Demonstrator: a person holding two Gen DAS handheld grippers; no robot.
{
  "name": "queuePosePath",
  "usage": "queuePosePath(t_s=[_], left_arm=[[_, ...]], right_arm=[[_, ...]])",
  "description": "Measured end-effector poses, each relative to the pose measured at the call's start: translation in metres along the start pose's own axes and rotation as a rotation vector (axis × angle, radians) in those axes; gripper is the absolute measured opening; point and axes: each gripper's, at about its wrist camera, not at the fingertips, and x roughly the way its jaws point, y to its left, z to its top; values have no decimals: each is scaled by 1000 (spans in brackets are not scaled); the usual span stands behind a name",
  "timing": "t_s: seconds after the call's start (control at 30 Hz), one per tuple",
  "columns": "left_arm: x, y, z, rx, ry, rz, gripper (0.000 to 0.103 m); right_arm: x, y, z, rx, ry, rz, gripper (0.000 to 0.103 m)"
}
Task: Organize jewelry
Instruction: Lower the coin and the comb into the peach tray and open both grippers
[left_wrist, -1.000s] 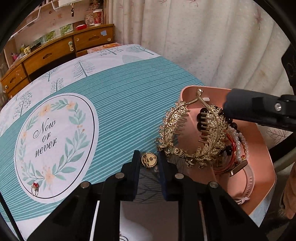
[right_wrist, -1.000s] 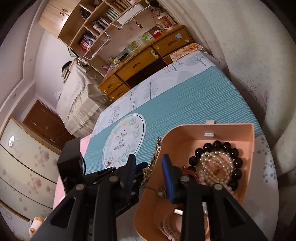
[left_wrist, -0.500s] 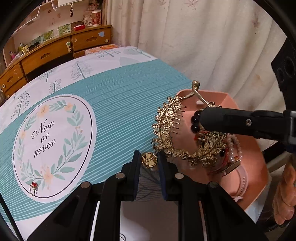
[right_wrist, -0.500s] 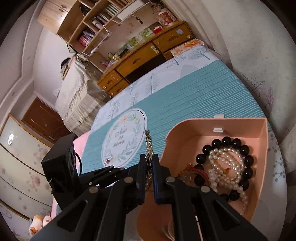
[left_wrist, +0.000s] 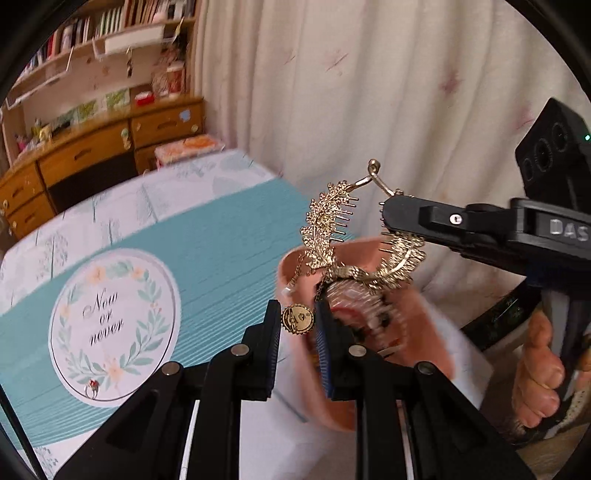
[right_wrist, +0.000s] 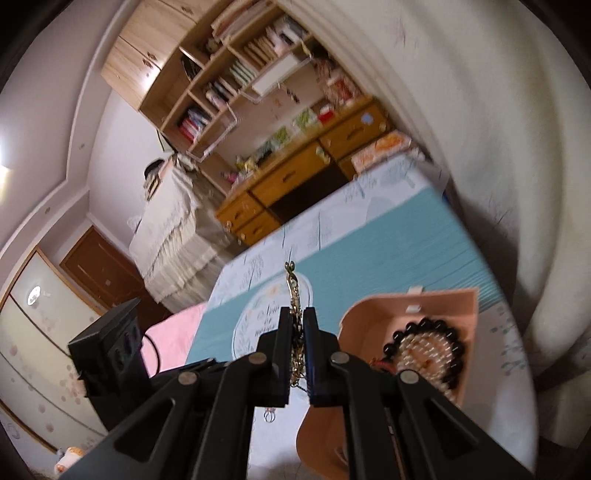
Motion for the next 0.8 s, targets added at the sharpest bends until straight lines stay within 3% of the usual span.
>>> queuePosePath(t_s=[0.17, 0.37, 0.67, 0.7, 0.77, 0.8], left_arm=[[-14, -26, 9, 28, -31, -34, 16], [-3, -47, 2, 34, 6, -55, 17], [14, -55, -25, 22, 60, 24, 18], [13, -55, -28, 23, 61, 36, 25], [11, -56, -32, 25, 55, 74, 53], [7, -57, -34, 26, 42, 99, 75]], right_arm=[[-23, 3, 0, -66, -52, -105, 5], [-16, -9, -13, -77, 19, -190, 5], [5, -10, -34, -87, 153, -151, 6], [7, -8, -37, -90, 162, -155, 6], [10, -8, -39, -88, 168, -169, 10], [10, -7, -39, -93, 165, -184, 10]])
